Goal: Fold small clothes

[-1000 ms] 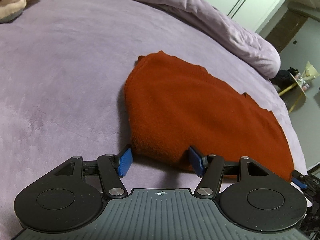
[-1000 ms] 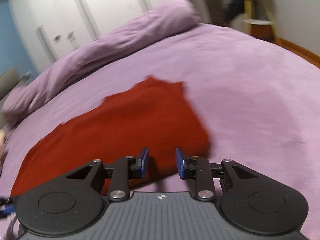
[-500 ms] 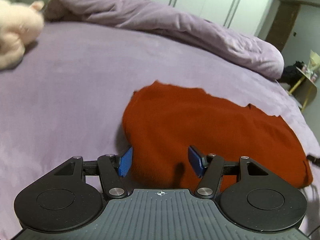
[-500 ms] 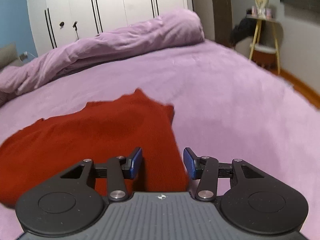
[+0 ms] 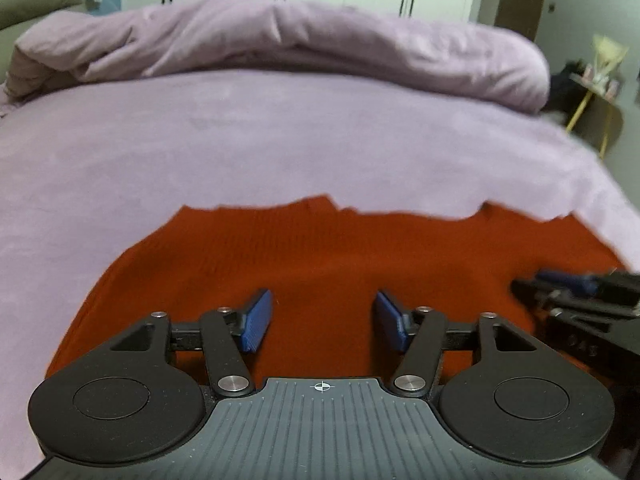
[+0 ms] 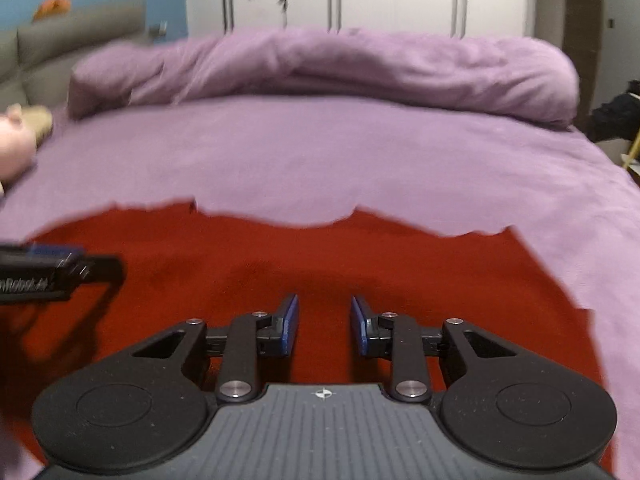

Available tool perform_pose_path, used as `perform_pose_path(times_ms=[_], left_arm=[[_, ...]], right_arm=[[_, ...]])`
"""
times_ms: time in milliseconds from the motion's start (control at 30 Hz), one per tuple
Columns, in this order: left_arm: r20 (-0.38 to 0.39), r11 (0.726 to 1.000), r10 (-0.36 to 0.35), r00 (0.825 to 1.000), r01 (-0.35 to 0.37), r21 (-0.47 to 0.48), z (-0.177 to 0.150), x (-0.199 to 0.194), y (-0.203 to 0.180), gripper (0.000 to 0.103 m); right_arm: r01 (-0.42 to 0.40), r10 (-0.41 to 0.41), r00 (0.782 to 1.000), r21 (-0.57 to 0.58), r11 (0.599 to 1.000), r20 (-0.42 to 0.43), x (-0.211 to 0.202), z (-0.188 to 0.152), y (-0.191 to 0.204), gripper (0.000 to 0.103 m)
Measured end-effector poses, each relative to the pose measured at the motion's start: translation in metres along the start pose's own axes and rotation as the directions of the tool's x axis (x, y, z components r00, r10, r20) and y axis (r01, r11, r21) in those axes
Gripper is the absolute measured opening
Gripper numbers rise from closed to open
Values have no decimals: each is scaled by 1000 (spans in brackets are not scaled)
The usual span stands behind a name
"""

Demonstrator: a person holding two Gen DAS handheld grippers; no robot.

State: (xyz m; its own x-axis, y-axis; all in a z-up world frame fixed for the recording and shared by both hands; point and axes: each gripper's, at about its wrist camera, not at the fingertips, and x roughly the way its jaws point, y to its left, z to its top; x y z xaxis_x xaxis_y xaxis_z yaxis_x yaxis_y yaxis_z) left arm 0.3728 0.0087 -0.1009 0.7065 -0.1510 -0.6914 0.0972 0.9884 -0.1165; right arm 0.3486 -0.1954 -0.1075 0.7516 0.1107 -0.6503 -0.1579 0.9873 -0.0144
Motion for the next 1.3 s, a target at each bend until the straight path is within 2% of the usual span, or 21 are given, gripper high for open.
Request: perform_pose_path(times_ms=[100, 200, 300, 400, 500, 567, 667, 800, 867, 933, 1000, 1067, 1100, 1167, 1233, 1267, 1300], left_arm=[[31, 999, 42, 999, -42, 4, 5, 15, 3, 73], [15, 996, 87, 996, -87, 1, 9, 29, 4, 77], [4, 996, 89, 996, -89, -9, 10, 23, 6, 77], [-1, 995, 89, 996, -89, -34, 7, 7, 11, 77], [-4, 997, 70, 998, -70, -41, -3, -10, 18, 77], [0, 996, 86, 996, -86, -19, -9, -16, 22, 77], [-12, 994, 104, 994, -104, -41, -14, -28, 36, 77], [-27, 986, 146, 989, -148, -77, -18, -48, 58, 75], [-36, 982, 166, 986, -168, -83, -24, -58, 68, 75], [-48, 976, 195, 980, -198, -88, -32, -67, 78, 75], [-63, 968, 222, 973, -228, -101, -39, -77, 87, 76], [-58, 962, 215, 975, -221, -160, -48, -94, 101, 75], [-67, 958, 208, 976, -217, -189, -53, -103, 107, 75], [-71, 950, 158, 985, -172, -259, -65, -122, 120, 73], [-77, 933, 63, 995, -86, -351, -79, -137, 130, 71], [-81, 914, -9, 997, -24, -405, -87, -141, 136, 70], [-84, 881, -95, 992, 44, -472, -95, -142, 141, 68]], right_arm=[[49, -48, 999, -57, 997, 27, 20, 6, 6, 27], [89, -89, 996, -19, 996, 17, 41, 13, -4, 28], [85, -85, 996, 1, 996, 21, 41, 14, -10, 28], [68, -69, 997, 12, 998, 31, 25, 8, -10, 28], [-32, 27, 996, 56, 998, 79, -12, -5, -10, 28], [-48, 45, 993, 26, 998, 106, -32, -23, -9, 28], [16, -14, 997, -23, 1000, 78, -34, -49, -19, 28], [42, -55, 995, 152, 988, 80, -51, -56, -69, 24], [55, -74, 994, 203, 978, 86, -61, -59, -88, 24], [128, -145, 986, 185, 974, 84, -71, -60, -92, 24], [234, -246, 967, 159, 959, 64, -77, -63, -91, 24], [288, -299, 954, 173, 942, 38, -83, -65, -91, 24], [278, -290, 956, 198, 940, 34, -88, -65, -91, 25], [187, -210, 976, 257, 948, 64, -100, -62, -85, 25], [82, -114, 988, 266, 960, 107, -113, -63, -69, 25], [29, -65, 990, 265, 964, 129, -117, -64, -57, 25], [-18, -19, 990, 259, 966, 138, -119, -64, -46, 25]])
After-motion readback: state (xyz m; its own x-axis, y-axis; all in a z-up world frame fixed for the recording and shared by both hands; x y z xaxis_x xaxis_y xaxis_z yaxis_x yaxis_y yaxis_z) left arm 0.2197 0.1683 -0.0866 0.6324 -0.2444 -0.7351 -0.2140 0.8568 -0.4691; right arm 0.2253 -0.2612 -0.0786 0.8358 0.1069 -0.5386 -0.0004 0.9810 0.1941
